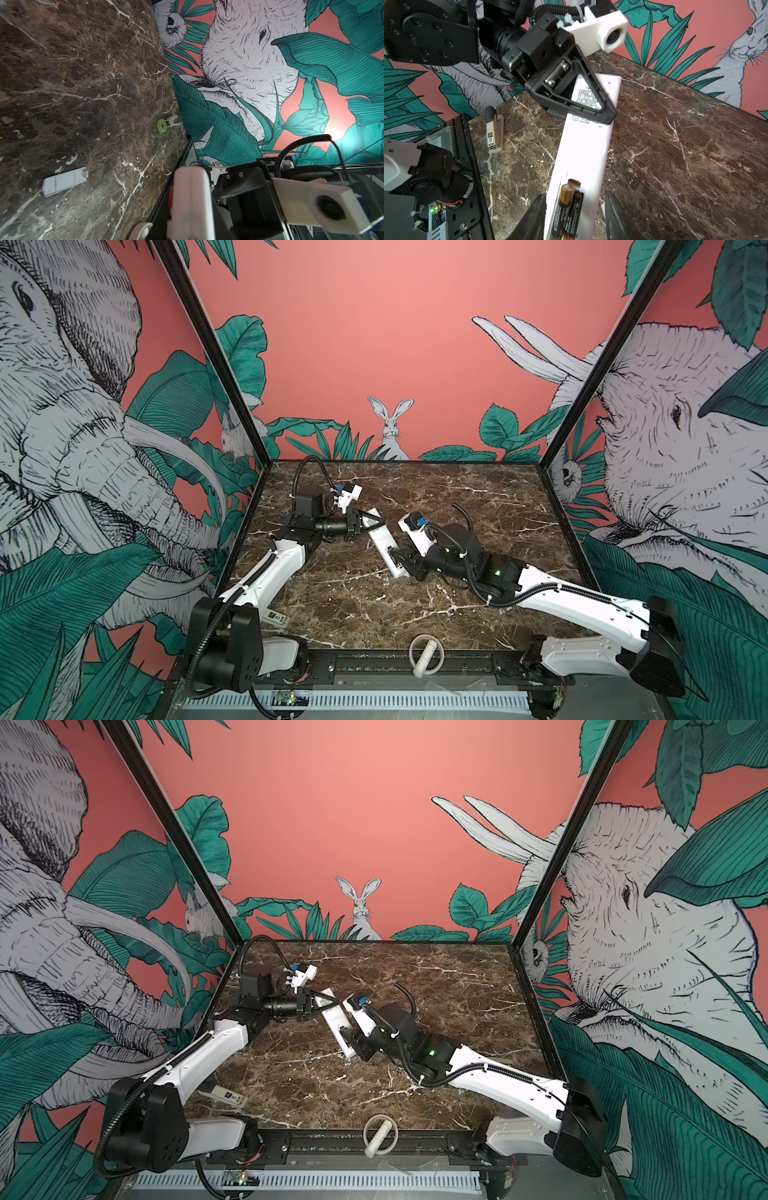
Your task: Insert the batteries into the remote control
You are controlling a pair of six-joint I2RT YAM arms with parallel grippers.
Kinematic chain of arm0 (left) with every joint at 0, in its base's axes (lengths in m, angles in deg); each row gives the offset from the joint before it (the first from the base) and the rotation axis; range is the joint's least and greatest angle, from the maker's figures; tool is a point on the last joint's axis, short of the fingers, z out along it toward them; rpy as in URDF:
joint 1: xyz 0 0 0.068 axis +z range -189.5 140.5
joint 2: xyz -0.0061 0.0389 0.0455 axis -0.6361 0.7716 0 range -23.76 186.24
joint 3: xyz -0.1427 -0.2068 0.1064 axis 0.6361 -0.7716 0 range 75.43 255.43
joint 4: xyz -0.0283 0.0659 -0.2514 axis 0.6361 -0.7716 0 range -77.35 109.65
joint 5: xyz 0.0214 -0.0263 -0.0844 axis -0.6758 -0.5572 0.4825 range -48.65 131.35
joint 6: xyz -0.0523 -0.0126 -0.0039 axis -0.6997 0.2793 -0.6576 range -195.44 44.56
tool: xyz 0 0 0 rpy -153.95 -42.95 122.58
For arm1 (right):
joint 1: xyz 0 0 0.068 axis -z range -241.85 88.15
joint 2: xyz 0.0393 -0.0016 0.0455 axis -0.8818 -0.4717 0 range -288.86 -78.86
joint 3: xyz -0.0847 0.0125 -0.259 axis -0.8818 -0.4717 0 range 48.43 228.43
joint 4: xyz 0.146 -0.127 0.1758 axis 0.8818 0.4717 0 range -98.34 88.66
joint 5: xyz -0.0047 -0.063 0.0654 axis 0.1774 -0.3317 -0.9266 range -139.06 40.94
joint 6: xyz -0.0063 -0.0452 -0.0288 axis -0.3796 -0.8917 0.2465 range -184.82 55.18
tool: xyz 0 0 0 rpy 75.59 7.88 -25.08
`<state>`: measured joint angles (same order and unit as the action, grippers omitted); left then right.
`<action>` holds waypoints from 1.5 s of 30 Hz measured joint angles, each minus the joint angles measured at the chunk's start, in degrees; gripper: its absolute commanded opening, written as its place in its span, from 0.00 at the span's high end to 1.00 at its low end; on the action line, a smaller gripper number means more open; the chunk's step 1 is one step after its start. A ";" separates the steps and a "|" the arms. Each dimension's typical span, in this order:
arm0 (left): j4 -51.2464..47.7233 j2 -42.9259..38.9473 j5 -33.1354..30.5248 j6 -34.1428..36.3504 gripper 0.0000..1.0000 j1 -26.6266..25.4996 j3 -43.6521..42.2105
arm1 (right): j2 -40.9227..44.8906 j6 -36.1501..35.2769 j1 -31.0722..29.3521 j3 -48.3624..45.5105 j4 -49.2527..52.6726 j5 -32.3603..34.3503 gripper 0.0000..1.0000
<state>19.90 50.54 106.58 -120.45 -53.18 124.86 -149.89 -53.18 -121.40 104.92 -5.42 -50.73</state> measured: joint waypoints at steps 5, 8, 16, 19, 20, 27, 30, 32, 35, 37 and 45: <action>-5.55 -0.79 -2.80 5.81 1.00 0.00 0.39 | -0.37 -0.04 0.00 2.97 3.78 0.70 0.61; -7.78 -1.33 -4.46 8.28 1.00 0.00 0.39 | -1.75 0.13 0.00 5.27 6.36 0.59 0.64; -10.64 -2.14 -6.75 11.93 1.00 0.00 0.39 | -6.27 0.79 -0.13 7.76 11.54 -1.05 0.69; -11.34 -2.14 -7.34 12.92 1.00 0.00 0.39 | -8.20 0.85 -0.35 8.76 12.74 -1.77 0.70; -11.52 -2.14 -7.50 13.16 1.00 0.00 0.39 | -8.74 0.83 -0.46 9.03 12.90 -1.95 0.70; -12.70 -2.29 -8.02 14.40 1.00 0.00 0.39 | -10.99 1.20 -0.85 10.58 13.75 -2.45 0.77; -12.83 -2.36 -8.28 14.67 1.00 0.00 0.39 | -11.76 1.40 -0.85 11.08 13.90 -2.45 0.80; -12.85 -2.43 -8.35 14.69 1.00 0.00 0.39 | -12.20 1.49 -0.85 11.21 14.03 -2.45 0.80; -12.85 -2.49 -8.50 14.75 1.00 0.00 0.39 | -12.76 1.57 -0.90 11.21 14.12 -2.47 0.80; -12.85 -2.54 -8.55 14.84 1.00 0.00 0.39 | -13.07 1.64 -0.94 11.21 14.14 -2.45 0.80; -12.85 -2.78 -8.68 14.95 1.00 0.00 0.39 | -14.25 1.66 -0.96 11.85 14.10 -2.67 0.83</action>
<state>7.05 47.76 97.90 -105.50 -53.18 125.26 -164.14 -51.52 -122.37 116.77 8.68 -53.40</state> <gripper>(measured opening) 0.209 0.188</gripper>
